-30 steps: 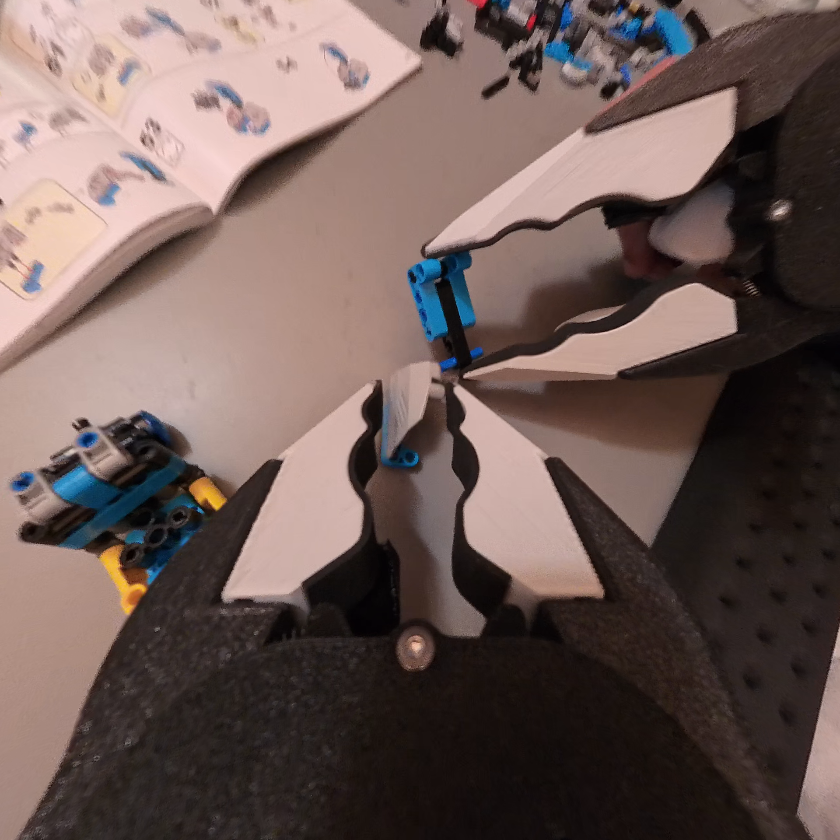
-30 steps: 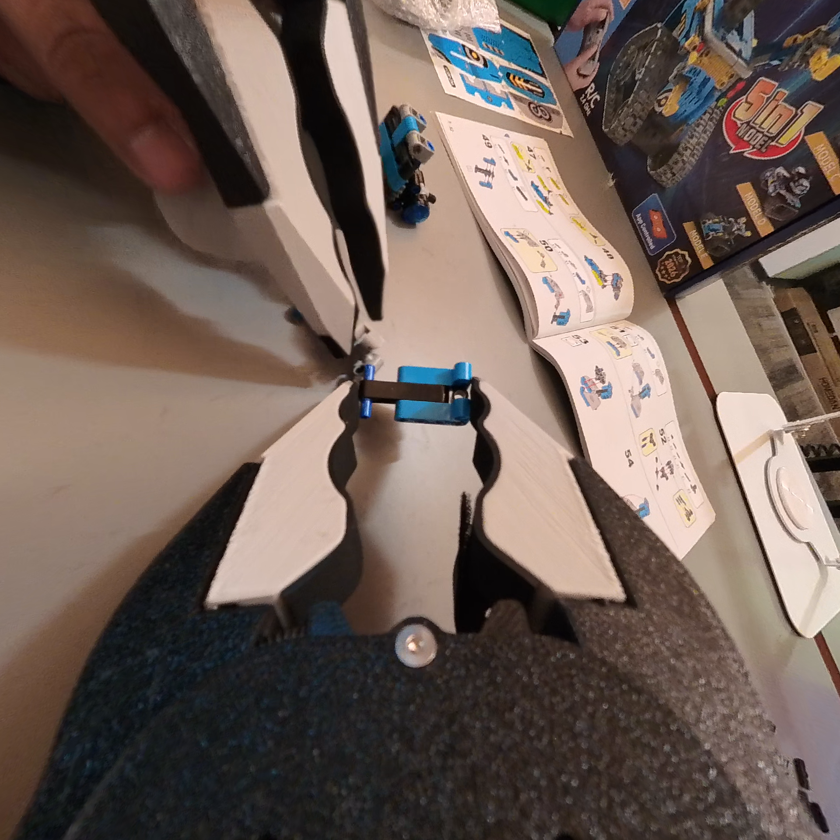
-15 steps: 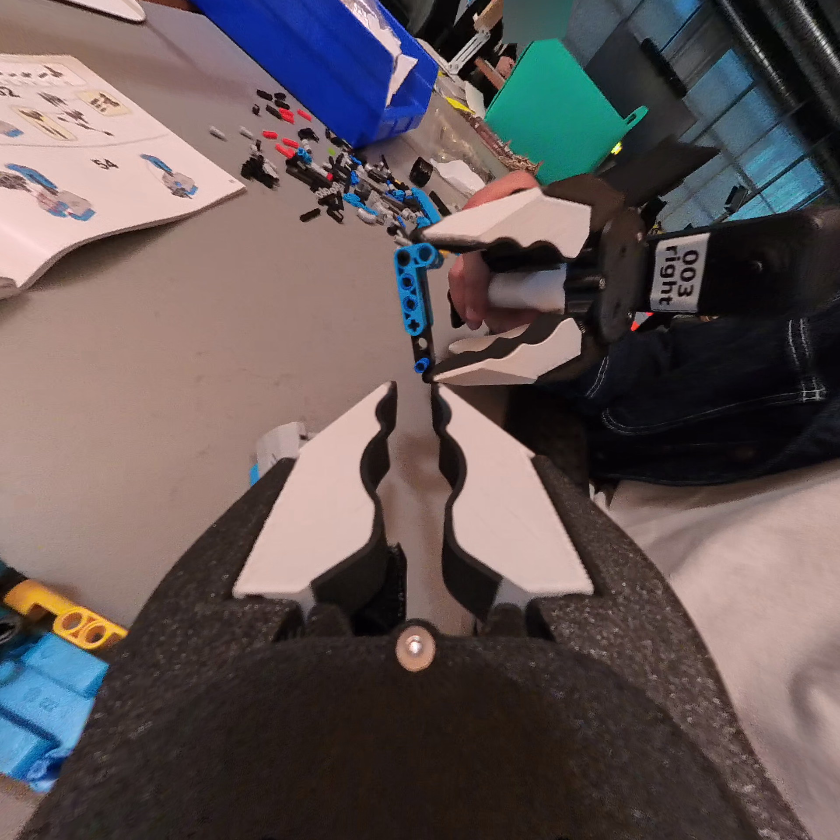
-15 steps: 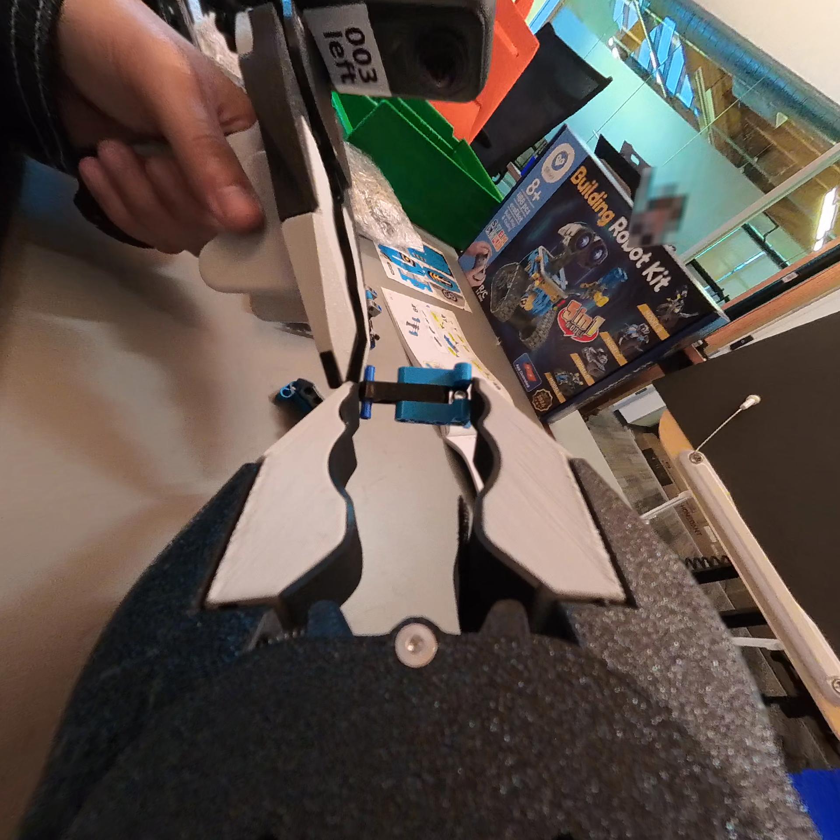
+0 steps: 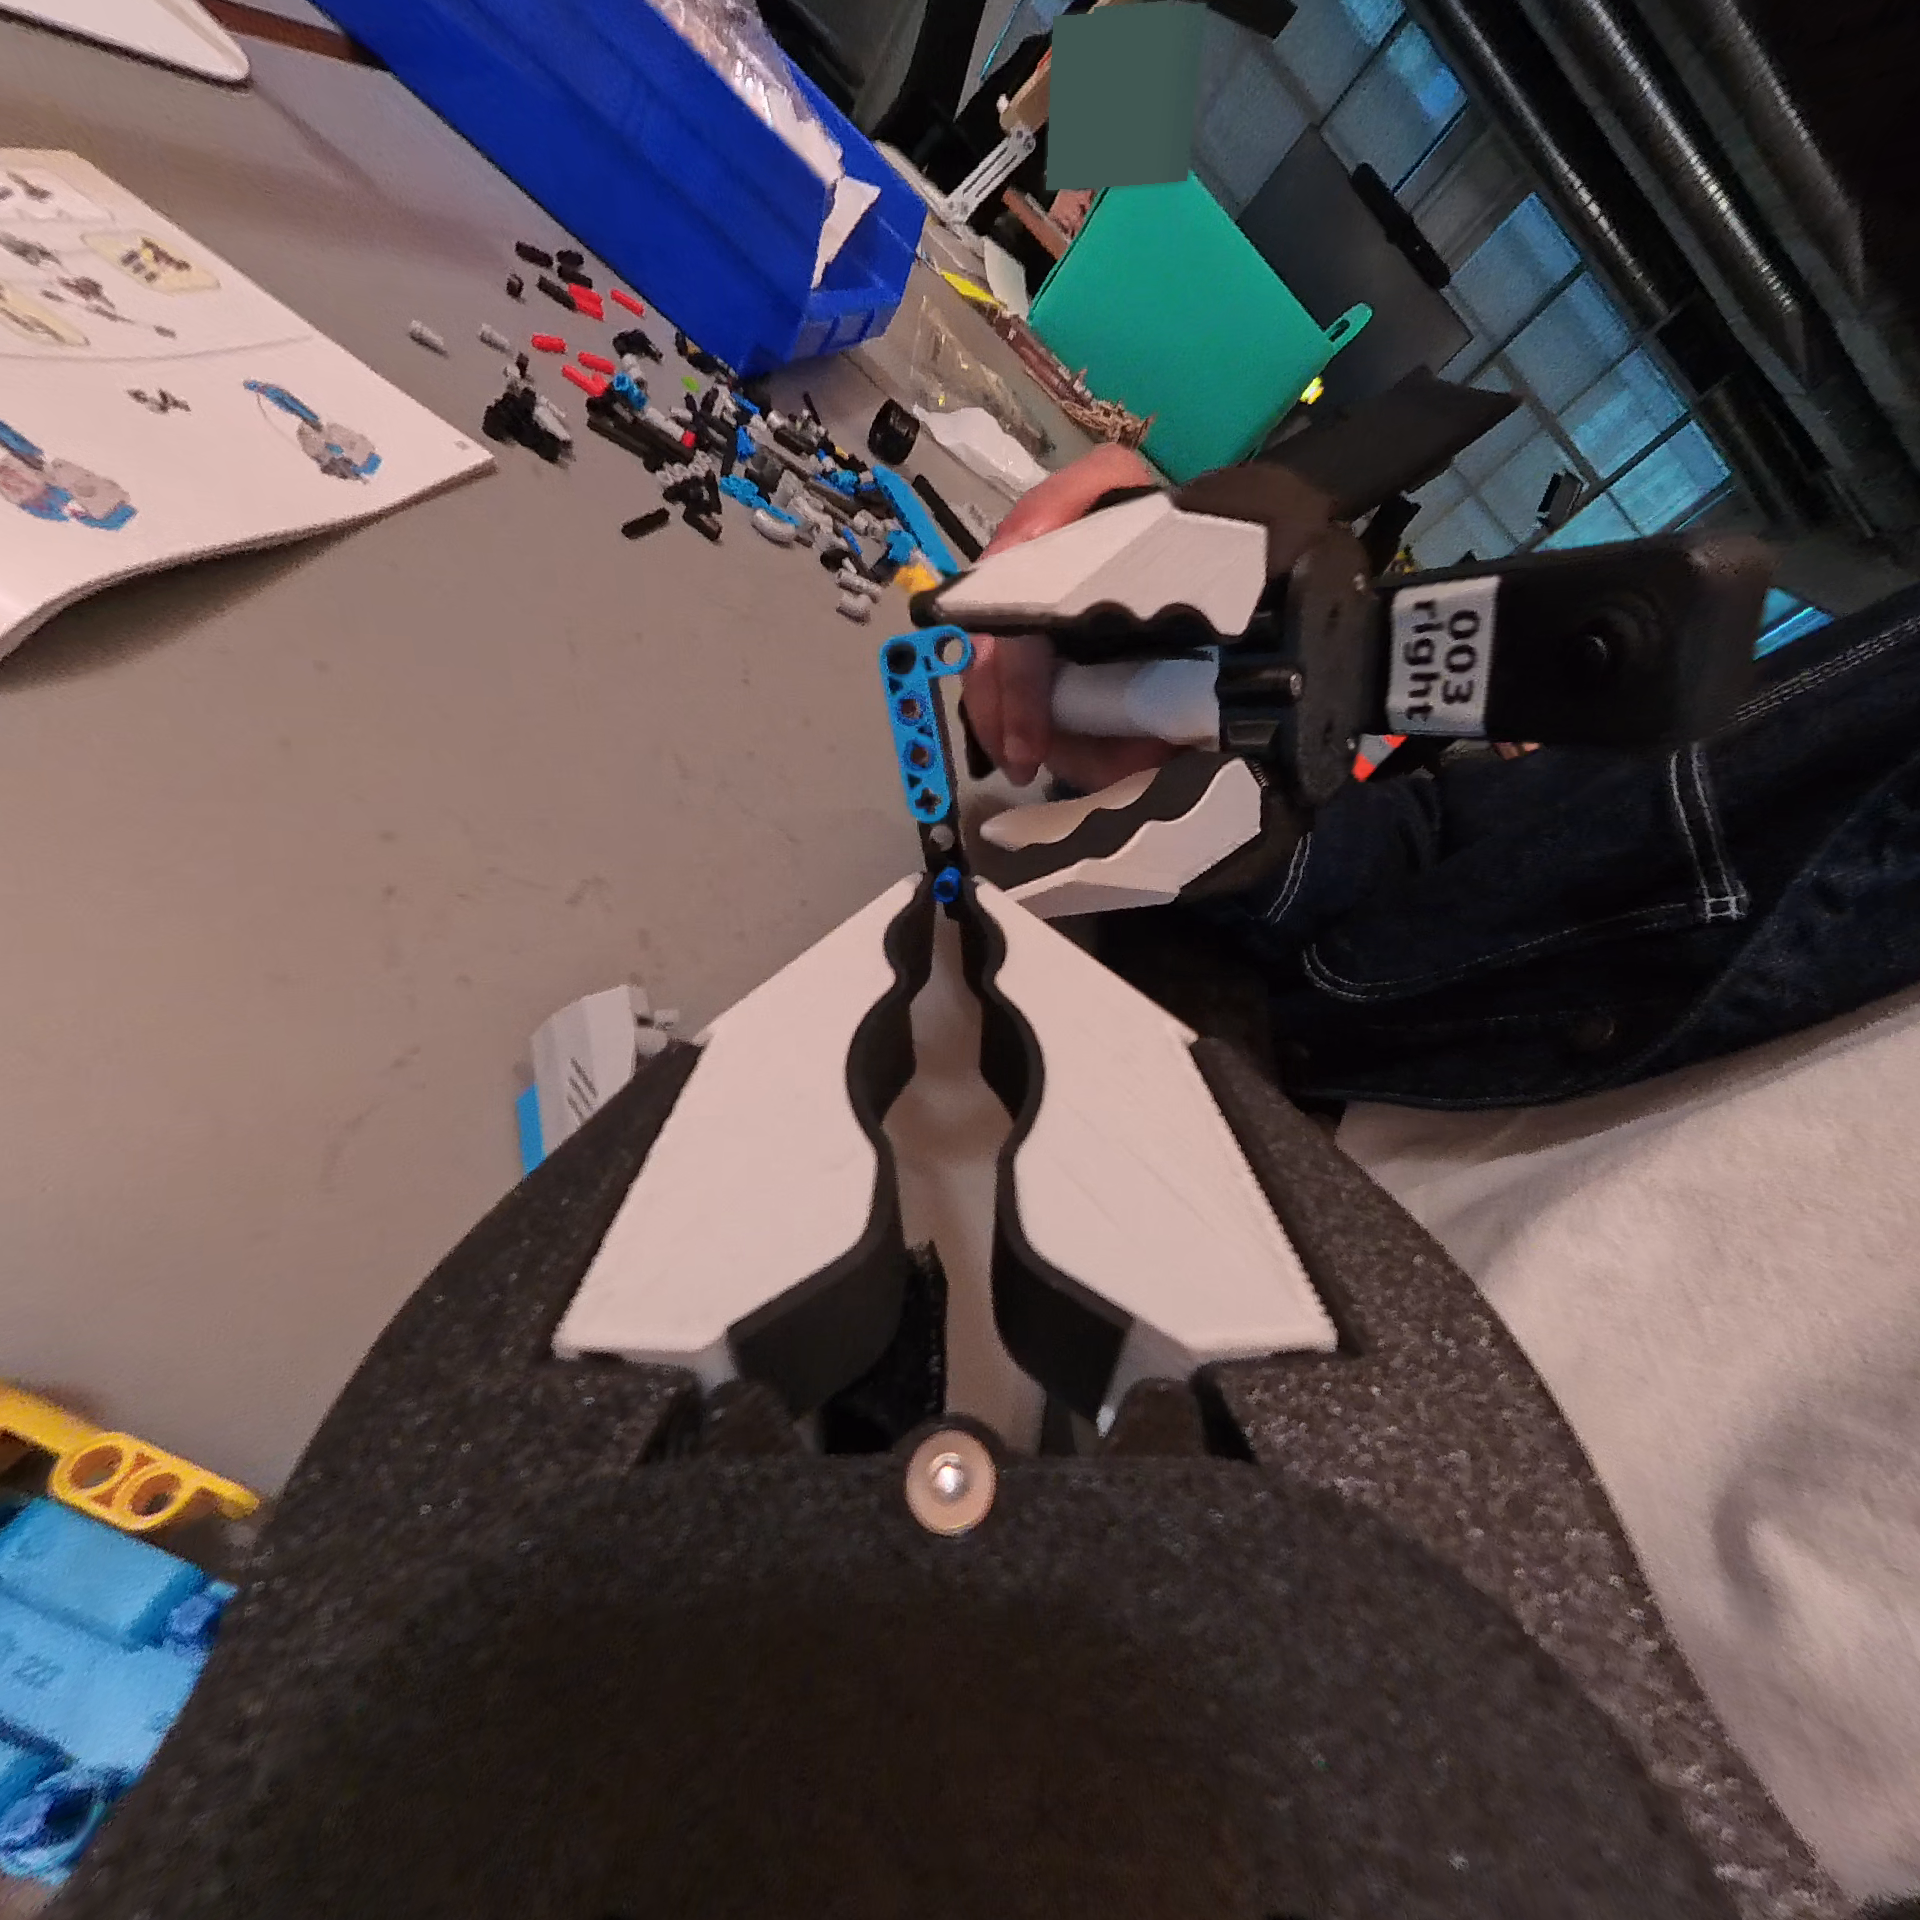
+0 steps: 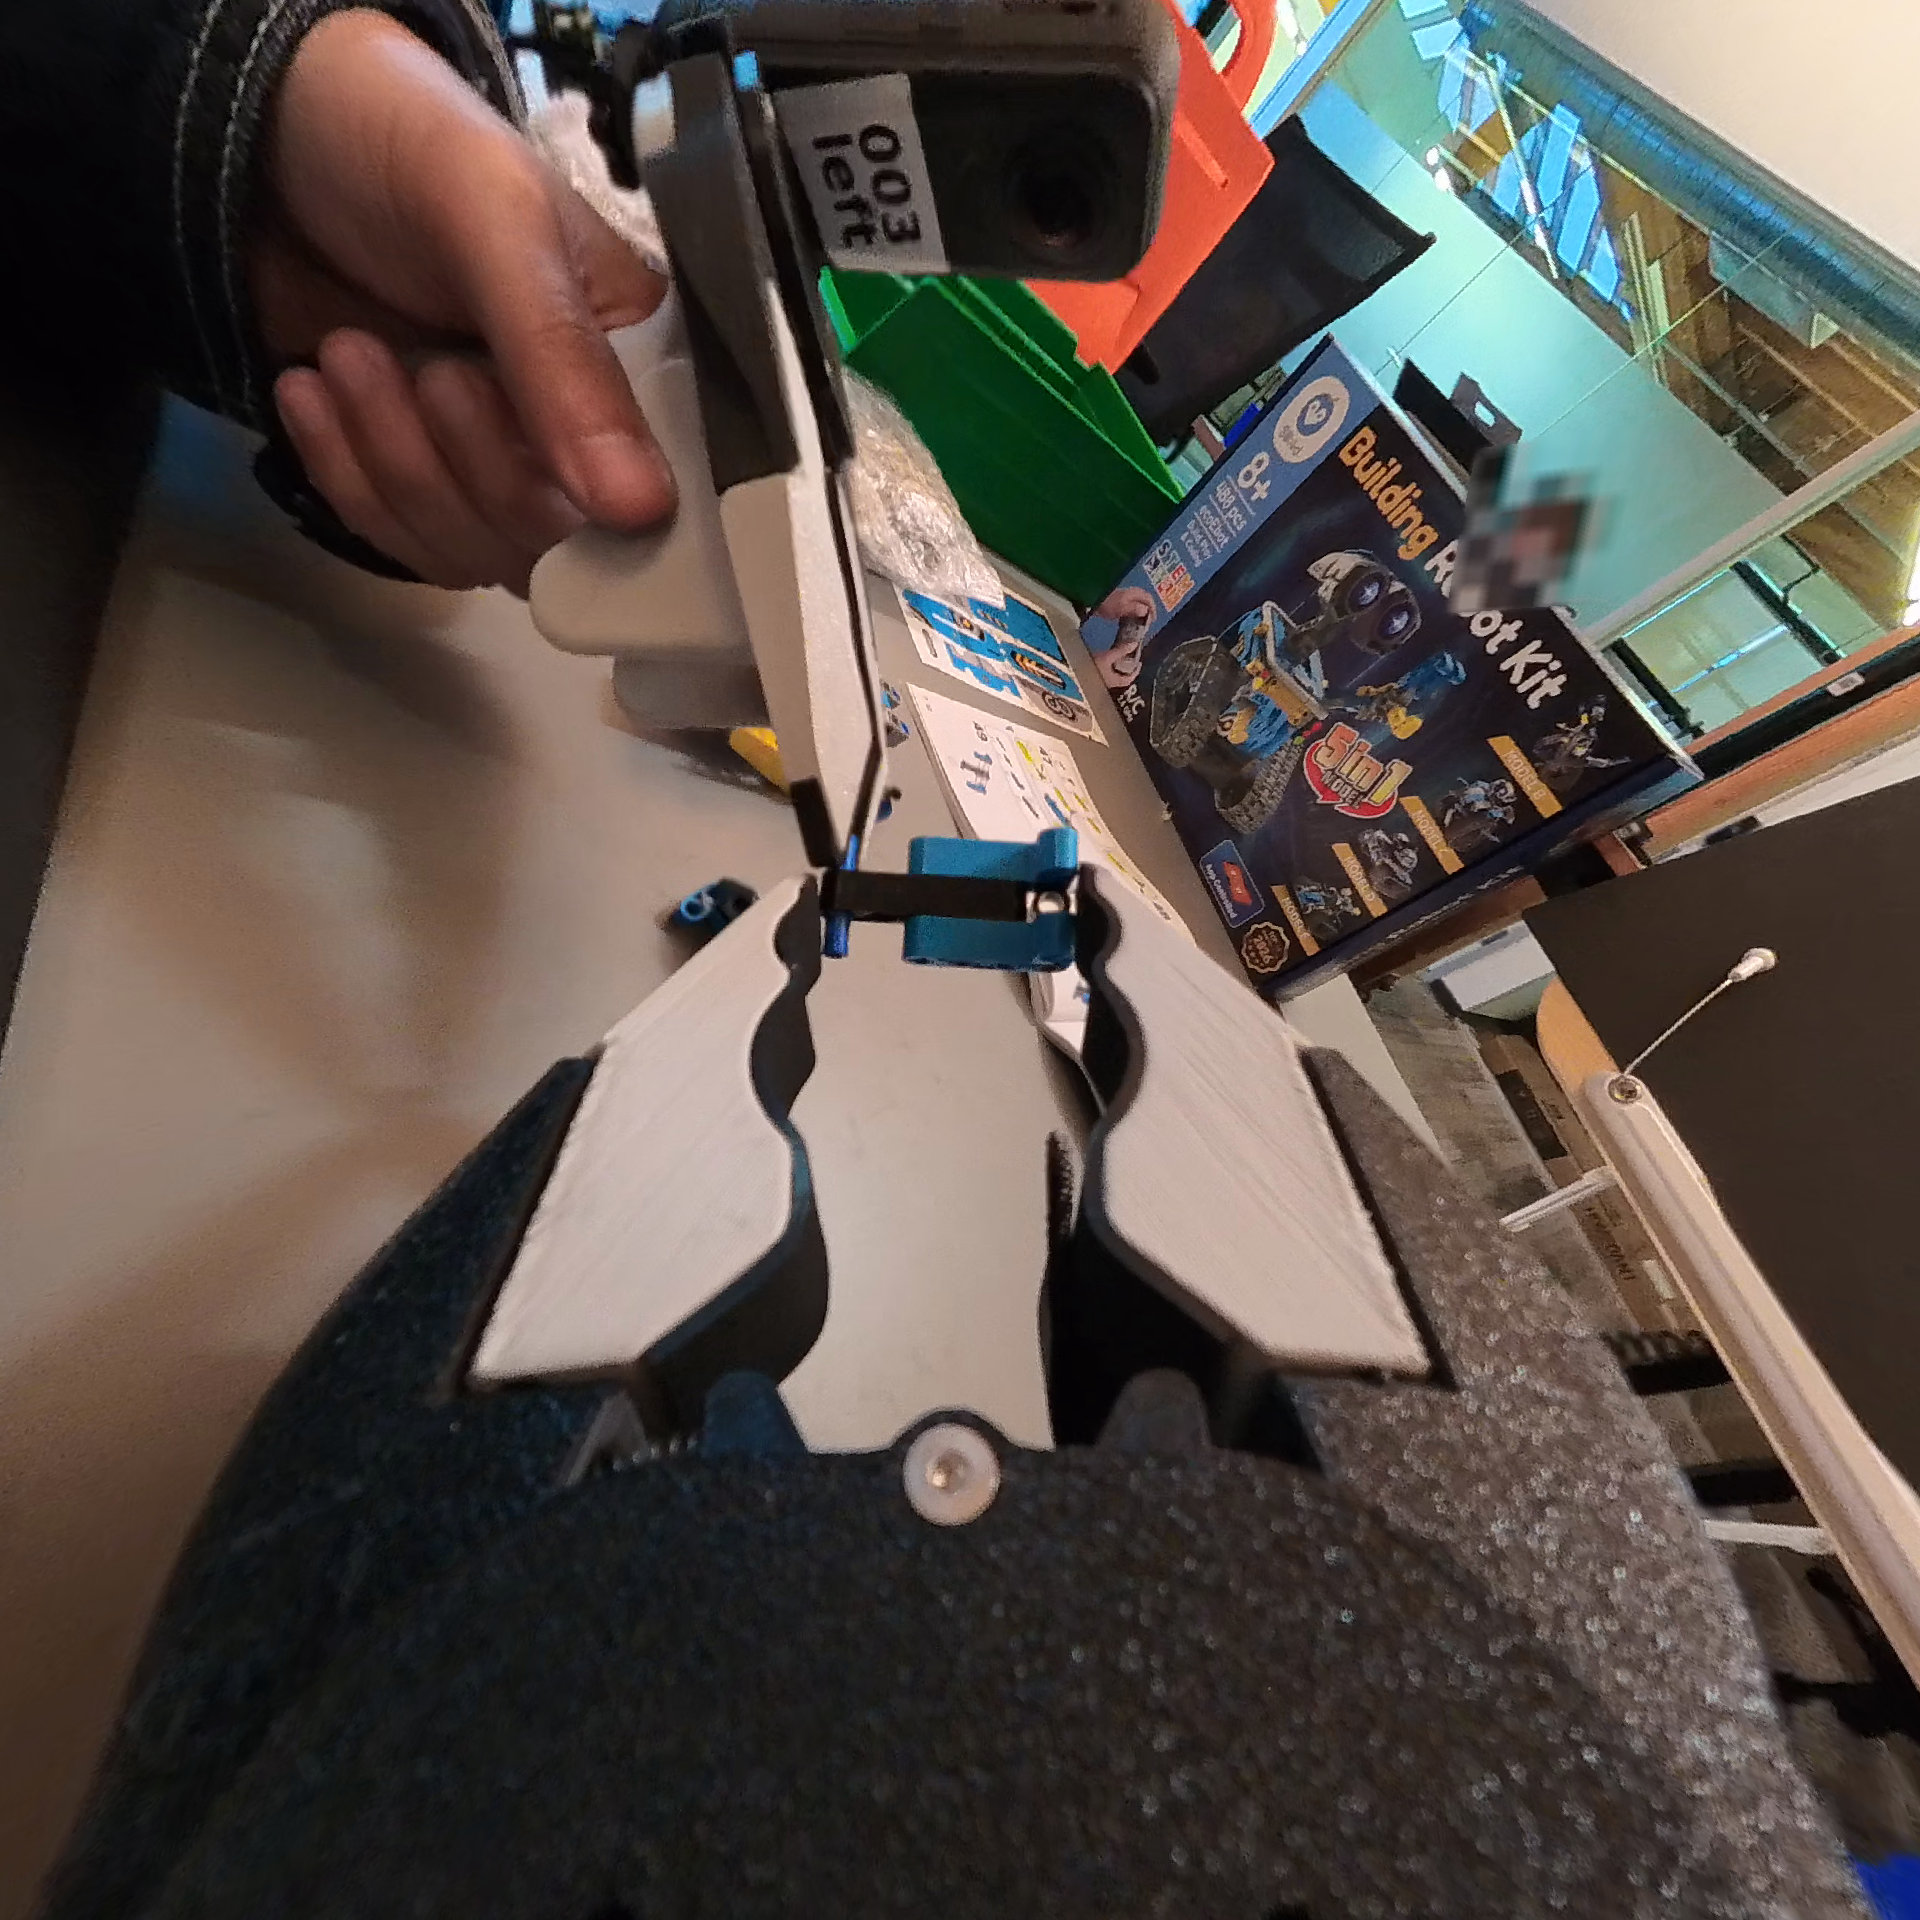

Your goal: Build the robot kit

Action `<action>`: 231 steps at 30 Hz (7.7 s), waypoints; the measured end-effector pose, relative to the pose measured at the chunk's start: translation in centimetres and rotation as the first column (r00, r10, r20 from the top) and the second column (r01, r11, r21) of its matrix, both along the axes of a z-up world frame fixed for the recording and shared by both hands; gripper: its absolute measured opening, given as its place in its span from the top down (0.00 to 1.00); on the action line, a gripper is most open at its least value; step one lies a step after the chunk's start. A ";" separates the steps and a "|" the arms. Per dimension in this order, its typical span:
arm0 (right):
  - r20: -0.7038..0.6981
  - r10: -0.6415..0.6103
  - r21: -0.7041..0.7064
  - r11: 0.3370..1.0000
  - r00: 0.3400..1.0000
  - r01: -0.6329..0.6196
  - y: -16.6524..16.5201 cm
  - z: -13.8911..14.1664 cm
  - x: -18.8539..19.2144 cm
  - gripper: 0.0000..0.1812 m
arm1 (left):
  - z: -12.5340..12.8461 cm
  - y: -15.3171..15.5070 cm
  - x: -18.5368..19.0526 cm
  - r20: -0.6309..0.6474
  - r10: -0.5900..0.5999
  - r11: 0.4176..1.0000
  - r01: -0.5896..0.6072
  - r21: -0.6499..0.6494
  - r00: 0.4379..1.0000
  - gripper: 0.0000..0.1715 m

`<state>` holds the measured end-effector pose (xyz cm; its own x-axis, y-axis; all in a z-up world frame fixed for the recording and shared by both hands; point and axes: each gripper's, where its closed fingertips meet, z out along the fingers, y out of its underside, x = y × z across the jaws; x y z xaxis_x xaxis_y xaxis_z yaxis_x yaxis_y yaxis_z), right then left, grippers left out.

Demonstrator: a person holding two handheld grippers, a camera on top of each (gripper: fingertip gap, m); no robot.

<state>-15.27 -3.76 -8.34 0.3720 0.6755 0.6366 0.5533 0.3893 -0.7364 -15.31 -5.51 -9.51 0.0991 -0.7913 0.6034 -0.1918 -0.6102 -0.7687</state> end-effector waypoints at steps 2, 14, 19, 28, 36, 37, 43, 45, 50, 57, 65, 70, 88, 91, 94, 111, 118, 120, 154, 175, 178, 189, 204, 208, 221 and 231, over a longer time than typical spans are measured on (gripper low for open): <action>-0.117 0.007 -0.064 0.998 0.993 -0.015 -0.1 0.9 0.0 0.73 | 1.0 0.0 -0.2 0.052 0.004 1.000 -0.003 -0.004 0.999 0.98; -0.793 -0.227 -0.609 0.313 0.565 -0.729 -0.5 3.7 -0.9 0.87 | 4.9 1.1 -1.3 0.282 0.062 0.998 -0.051 -0.044 0.957 0.98; -0.792 -0.215 -0.611 0.302 0.572 -0.732 -0.9 3.6 -1.4 0.92 | 4.8 0.9 -1.0 0.274 0.054 0.998 -0.046 -0.036 0.960 0.98; -0.775 -0.219 -0.631 0.297 0.592 -0.717 -0.9 3.1 -1.4 0.96 | 4.5 0.6 -0.6 0.240 0.054 0.998 -0.060 0.018 0.969 0.98; -0.781 -0.223 -0.625 0.271 0.584 -0.732 -1.1 3.1 -1.4 0.96 | 4.6 0.4 -0.6 0.232 0.048 0.998 -0.057 0.032 0.972 0.98; -0.780 -0.223 -0.625 0.268 0.584 -0.733 -1.1 3.1 -1.4 0.96 | 4.5 0.3 -0.6 0.230 0.047 0.998 -0.056 0.032 0.972 0.98; -0.742 -0.208 -0.667 0.318 0.637 -0.674 -0.6 2.2 -1.3 0.96 | 3.6 1.0 -0.5 0.195 0.072 0.997 -0.070 -0.015 0.978 0.98; -0.714 -0.215 -0.692 0.362 0.666 -0.625 0.0 1.6 -1.1 0.96 | 2.8 1.8 -0.8 0.137 0.116 0.992 -0.120 0.027 0.984 0.96; -0.502 -0.252 -0.800 0.497 0.827 -0.334 1.7 -2.1 1.0 0.96 | -1.7 3.8 -2.4 -0.180 0.257 0.929 -0.191 0.318 0.949 0.88; -0.431 -0.279 -0.833 0.489 0.858 -0.259 1.4 -3.4 1.9 0.96 | -5.8 2.9 -2.4 -0.389 0.239 0.903 -0.056 0.425 0.890 0.82; -0.457 -0.298 -0.837 0.463 0.838 -0.292 1.5 -3.1 2.2 0.96 | -7.5 3.1 -2.7 -0.463 0.223 0.894 0.010 0.448 0.858 0.81; -0.454 -0.292 -0.839 0.459 0.842 -0.294 1.3 -3.1 2.0 0.96 | -8.5 3.2 -2.8 -0.503 0.226 0.899 0.021 0.438 0.835 0.88; -0.277 -0.291 -0.798 0.600 0.916 -0.051 2.1 -5.2 0.9 0.96 | -6.2 2.5 1.7 -0.213 0.222 0.937 -0.269 -0.224 0.952 0.96; -0.271 -0.304 -0.771 0.636 0.913 -0.017 2.4 -4.8 1.5 0.96 | -6.4 3.2 1.3 -0.224 0.258 0.924 -0.308 -0.228 0.940 0.96; -0.238 -0.297 -0.780 0.626 0.925 0.000 2.2 -5.4 1.5 0.96 | -6.4 3.2 1.2 -0.221 0.261 0.919 -0.312 -0.240 0.940 0.96; -0.112 -0.320 -0.728 0.671 0.941 0.141 2.7 -6.7 1.0 0.96 | -7.6 4.1 0.7 -0.453 0.393 0.907 -0.258 0.332 0.800 0.96; -0.133 -0.322 -0.793 0.602 0.938 0.095 2.6 -7.3 1.0 0.97 | -8.2 4.4 0.3 -0.507 0.422 0.875 -0.192 0.444 0.752 0.96; -0.154 -0.322 -0.797 0.600 0.934 0.075 2.6 -7.2 1.0 0.97 | -7.9 4.8 0.2 -0.491 0.439 0.866 -0.208 0.455 0.753 0.96; -0.056 -0.252 -0.833 0.545 0.966 0.094 2.4 -9.5 0.3 0.96 | -8.4 5.0 -0.5 -0.423 0.342 0.938 -0.335 0.093 0.839 0.87; -0.186 -0.283 -0.755 0.654 0.941 0.047 2.8 -6.1 1.1 0.96 | -6.1 5.9 -0.3 -0.390 0.429 0.878 -0.275 0.392 0.815 1.00; -0.133 -0.289 -0.773 0.629 0.948 0.083 2.7 -7.1 1.1 0.96 | -6.0 5.8 -0.1 -0.411 0.447 0.847 -0.227 0.481 0.795 1.00; -0.168 -0.289 -0.778 0.627 0.942 0.054 2.7 -6.5 0.7 0.96 | -6.1 5.9 -0.3 -0.467 0.555 0.682 -0.054 0.730 0.689 1.00; -0.125 -0.307 -0.832 0.550 0.943 0.069 2.4 -8.3 1.8 0.96 | -7.3 4.9 0.6 -0.481 0.467 0.772 -0.077 0.631 0.742 0.95; -0.134 -0.304 -0.828 0.557 0.943 0.062 2.3 -8.0 1.6 0.96 | -7.1 5.1 0.8 -0.467 0.439 0.804 -0.105 0.585 0.767 0.99; -0.116 -0.336 -0.809 0.578 0.935 0.107 2.7 -7.8 1.5 0.96 | -7.2 5.3 0.9 -0.488 0.484 0.779 -0.103 0.618 0.726 1.00; -0.179 -0.401 -0.897 0.442 0.899 0.019 2.7 -7.7 1.6 0.97 | -6.8 5.3 1.4 -0.483 0.589 0.582 0.075 0.810 0.648 1.00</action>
<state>-13.70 -1.02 -16.02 0.6259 0.6604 -0.4148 0.1819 -0.6408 -0.7458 -13.87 -0.18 -16.34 0.4626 -0.7406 -0.4874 -0.7523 -0.0371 -0.6577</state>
